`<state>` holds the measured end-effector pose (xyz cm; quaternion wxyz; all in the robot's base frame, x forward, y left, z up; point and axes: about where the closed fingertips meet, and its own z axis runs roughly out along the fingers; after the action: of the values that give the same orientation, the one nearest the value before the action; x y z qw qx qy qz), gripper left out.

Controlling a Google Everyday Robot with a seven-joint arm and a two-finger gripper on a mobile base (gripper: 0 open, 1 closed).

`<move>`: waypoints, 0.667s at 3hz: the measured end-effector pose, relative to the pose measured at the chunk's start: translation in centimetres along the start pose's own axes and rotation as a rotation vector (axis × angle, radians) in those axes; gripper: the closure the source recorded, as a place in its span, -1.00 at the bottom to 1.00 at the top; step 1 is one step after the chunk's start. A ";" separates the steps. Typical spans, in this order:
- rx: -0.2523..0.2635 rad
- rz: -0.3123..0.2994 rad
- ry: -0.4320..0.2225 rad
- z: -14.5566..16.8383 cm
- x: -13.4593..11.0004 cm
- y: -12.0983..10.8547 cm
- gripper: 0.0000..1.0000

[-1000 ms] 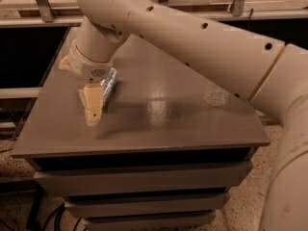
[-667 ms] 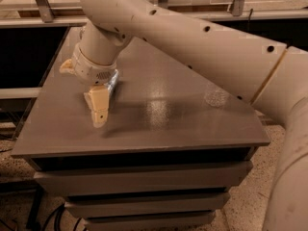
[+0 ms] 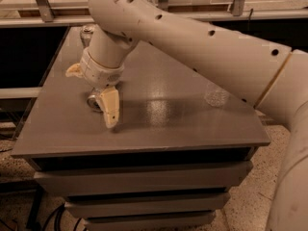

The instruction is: Place redbull can upright

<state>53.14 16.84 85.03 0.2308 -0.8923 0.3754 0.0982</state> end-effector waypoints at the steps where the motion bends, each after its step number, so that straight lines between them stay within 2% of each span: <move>1: -0.009 -0.021 0.018 0.0 1.3 0.2 -1.00; 2: -0.021 -0.030 0.029 0.2 2.3 0.2 -1.00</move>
Offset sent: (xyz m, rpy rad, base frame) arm 0.0247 -0.0245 -0.0144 -0.0540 -0.0246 0.0305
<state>54.59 15.34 84.01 0.2173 -0.9015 0.3642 0.0860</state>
